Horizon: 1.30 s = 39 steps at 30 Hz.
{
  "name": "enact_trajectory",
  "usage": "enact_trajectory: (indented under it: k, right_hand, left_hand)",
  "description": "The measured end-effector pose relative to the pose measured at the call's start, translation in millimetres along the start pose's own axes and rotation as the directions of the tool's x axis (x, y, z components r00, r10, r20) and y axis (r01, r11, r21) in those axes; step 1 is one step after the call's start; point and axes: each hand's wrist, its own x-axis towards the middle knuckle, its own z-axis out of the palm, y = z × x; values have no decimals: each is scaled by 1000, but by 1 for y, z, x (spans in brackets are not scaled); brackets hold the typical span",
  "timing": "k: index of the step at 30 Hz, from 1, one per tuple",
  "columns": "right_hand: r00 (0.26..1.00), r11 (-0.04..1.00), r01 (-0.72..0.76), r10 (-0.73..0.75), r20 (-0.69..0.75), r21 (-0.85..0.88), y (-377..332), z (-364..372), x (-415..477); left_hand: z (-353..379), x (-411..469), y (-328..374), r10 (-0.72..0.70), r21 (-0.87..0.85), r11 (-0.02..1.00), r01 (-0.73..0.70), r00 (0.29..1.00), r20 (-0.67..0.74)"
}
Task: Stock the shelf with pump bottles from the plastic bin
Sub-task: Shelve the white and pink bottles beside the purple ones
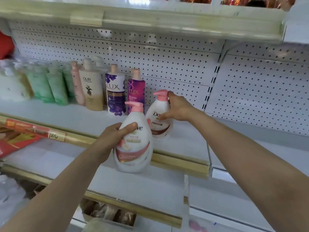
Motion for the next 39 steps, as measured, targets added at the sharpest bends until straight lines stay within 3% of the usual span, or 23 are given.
enact_trajectory:
  k: [4, 13, 21, 27, 29, 32, 34, 36, 39]
  right_hand:
    - [997, 997, -79, 79, -16, -20, 5, -7, 17]
    - [1000, 996, -23, 22, 9, 87, 2, -13, 47]
    - [996, 991, -94, 94, 3, 98, -5, -3, 60]
    - [960, 954, -279, 279, 15, 106, -12, 5, 52]
    - [946, 937, -308, 320, -53, 168, -20, 3, 42]
    - [924, 869, -254, 348, -160, 424, -39, -6, 17]
    - [949, 782, -208, 308, -73, 588, -52, -13, -5]
    - [972, 708, -229, 208, 112, 668, -63, -18, -29]
    - [959, 753, -253, 113, 260, 607, -69, -17, -51]
  left_hand:
    - [6, 7, 2, -10, 10, 1000, 10, 1000, 8]
    - [1, 16, 0, -26, 4, 1000, 26, 1000, 11]
    - [-14, 21, 4, -35, 13, 999, 34, 997, 65]
    - [-20, 25, 11, -8, -25, 1000, 11, 994, 107]
    - [-18, 27, 14, -5, -48, 999, 11, 992, 128]
    - [-13, 31, 18, -2, -127, 992, 22, 988, 156]
    - [-8, 34, 22, -13, -172, 984, 45, 983, 184]
    - [-2, 38, 27, -21, -213, 975, 67, 977, 211]
    - [5, 46, 34, -7, -236, 970, 63, 974, 228]
